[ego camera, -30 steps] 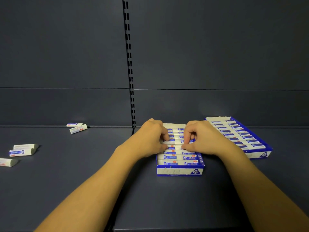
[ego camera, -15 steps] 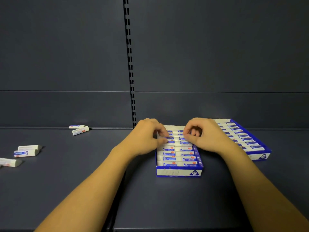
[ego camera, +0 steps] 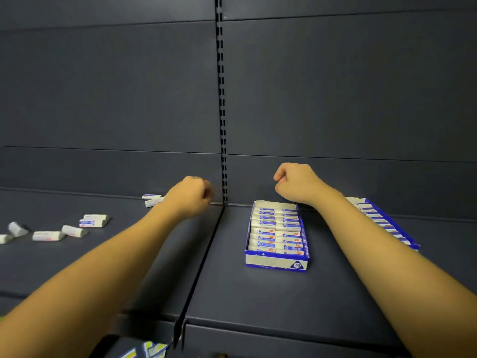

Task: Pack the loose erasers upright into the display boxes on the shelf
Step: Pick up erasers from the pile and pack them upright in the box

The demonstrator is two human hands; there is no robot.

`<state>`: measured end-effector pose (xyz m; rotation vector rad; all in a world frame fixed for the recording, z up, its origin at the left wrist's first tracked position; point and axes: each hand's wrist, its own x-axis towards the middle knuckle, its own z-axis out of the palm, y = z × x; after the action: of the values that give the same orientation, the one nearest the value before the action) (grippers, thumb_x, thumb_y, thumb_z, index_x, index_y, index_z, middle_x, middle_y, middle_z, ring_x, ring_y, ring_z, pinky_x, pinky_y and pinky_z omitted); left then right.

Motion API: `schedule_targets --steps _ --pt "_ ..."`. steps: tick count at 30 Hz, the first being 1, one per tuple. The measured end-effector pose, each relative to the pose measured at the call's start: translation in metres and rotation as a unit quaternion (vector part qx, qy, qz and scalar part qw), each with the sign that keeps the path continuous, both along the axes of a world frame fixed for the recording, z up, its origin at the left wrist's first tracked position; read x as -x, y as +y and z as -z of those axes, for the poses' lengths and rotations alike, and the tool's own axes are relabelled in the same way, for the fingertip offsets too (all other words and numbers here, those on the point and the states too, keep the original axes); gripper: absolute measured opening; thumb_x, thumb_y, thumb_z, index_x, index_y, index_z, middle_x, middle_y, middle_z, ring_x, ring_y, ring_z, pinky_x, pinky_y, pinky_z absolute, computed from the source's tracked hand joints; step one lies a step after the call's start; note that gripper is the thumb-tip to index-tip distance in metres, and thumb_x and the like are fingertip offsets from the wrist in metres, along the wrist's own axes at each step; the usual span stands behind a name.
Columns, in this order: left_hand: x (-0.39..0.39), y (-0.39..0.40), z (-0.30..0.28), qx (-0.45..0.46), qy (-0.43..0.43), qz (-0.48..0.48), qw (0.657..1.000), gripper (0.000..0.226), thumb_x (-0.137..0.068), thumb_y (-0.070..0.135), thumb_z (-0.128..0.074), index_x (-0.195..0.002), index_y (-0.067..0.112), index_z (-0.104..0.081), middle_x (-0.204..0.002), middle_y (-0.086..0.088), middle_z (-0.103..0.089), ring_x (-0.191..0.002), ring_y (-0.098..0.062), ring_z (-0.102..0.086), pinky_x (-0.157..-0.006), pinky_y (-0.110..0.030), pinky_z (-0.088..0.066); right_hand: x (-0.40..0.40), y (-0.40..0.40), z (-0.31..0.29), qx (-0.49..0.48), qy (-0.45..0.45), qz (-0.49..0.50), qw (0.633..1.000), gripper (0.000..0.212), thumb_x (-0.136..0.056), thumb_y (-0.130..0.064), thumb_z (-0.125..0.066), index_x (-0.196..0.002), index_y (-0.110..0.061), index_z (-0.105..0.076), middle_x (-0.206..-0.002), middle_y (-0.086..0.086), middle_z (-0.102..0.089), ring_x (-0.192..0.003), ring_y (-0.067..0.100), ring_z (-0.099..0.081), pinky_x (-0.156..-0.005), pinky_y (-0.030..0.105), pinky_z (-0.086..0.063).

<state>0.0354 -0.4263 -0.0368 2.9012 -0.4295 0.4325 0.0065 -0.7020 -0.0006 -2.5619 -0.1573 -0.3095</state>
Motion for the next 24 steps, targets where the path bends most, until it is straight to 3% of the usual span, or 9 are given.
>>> schedule_targets --steps 3,6,8,13,18,24 --pt "0.016 0.022 -0.007 -0.047 0.008 -0.037 0.998 0.02 -0.091 0.019 -0.052 -0.096 0.018 -0.072 -0.102 -0.004 -0.066 -0.087 -0.028 -0.064 -0.077 -0.043 -0.059 -0.006 0.035 -0.006 0.076 0.015 -0.05 0.996 0.026 -0.084 -0.014 -0.059 -0.11 -0.019 -0.061 -0.113 0.005 -0.061 -0.097 0.023 -0.062 -0.083 0.037 -0.055" --pt "0.032 0.044 -0.015 -0.051 0.005 -0.074 0.996 0.02 -0.094 0.02 -0.054 -0.103 0.016 -0.072 -0.102 -0.006 -0.066 -0.085 -0.028 -0.064 -0.075 -0.038 -0.058 -0.005 0.072 -0.01 0.149 0.041 -0.088 0.984 0.034 -0.082 -0.013 -0.055 -0.115 -0.005 -0.062 -0.117 0.016 -0.063 -0.104 0.035 -0.065 -0.09 0.048 -0.057" --pt "0.043 0.061 -0.021 -0.048 0.004 -0.106 0.993 0.021 -0.094 0.02 -0.052 -0.103 0.015 -0.071 -0.101 -0.007 -0.065 -0.083 -0.029 -0.063 -0.071 -0.035 -0.056 -0.002 0.094 -0.012 0.176 0.044 -0.103 0.978 0.034 -0.081 -0.015 -0.054 -0.112 -0.004 -0.063 -0.115 0.018 -0.063 -0.101 0.036 -0.065 -0.089 0.048 -0.058" --pt "0.073 0.121 -0.03 -0.034 0.02 -0.178 0.983 0.018 -0.091 0.021 -0.052 -0.091 0.015 -0.069 -0.089 -0.007 -0.065 -0.077 -0.028 -0.064 -0.074 -0.041 -0.06 0.005 0.147 -0.009 0.18 0.046 -0.129 0.974 0.037 -0.082 -0.014 -0.055 -0.116 -0.001 -0.062 -0.117 0.018 -0.064 -0.089 0.031 -0.065 -0.075 0.039 -0.055" --pt "0.096 0.188 -0.03 -0.014 0.025 -0.208 0.978 0.02 -0.087 0.014 -0.051 -0.088 0.012 -0.071 -0.087 -0.008 -0.068 -0.075 -0.03 -0.065 -0.074 -0.041 -0.061 0.015 0.208 -0.006 0.182 0.046 -0.15 0.971 0.04 -0.083 -0.014 -0.056 -0.12 -0.003 -0.063 -0.121 0.018 -0.064 -0.111 0.034 -0.064 -0.093 0.051 -0.055" --pt "0.115 0.263 -0.027 -0.017 0.025 -0.197 0.98 0.02 -0.092 0.014 -0.054 -0.101 0.013 -0.072 -0.096 -0.007 -0.069 -0.08 -0.026 -0.066 -0.078 -0.041 -0.061 0.031 0.284 -0.006 0.173 0.026 -0.155 0.972 0.026 -0.083 -0.021 -0.058 -0.106 -0.01 -0.066 -0.105 0.011 -0.065 -0.094 0.03 -0.066 -0.086 0.045 -0.059"
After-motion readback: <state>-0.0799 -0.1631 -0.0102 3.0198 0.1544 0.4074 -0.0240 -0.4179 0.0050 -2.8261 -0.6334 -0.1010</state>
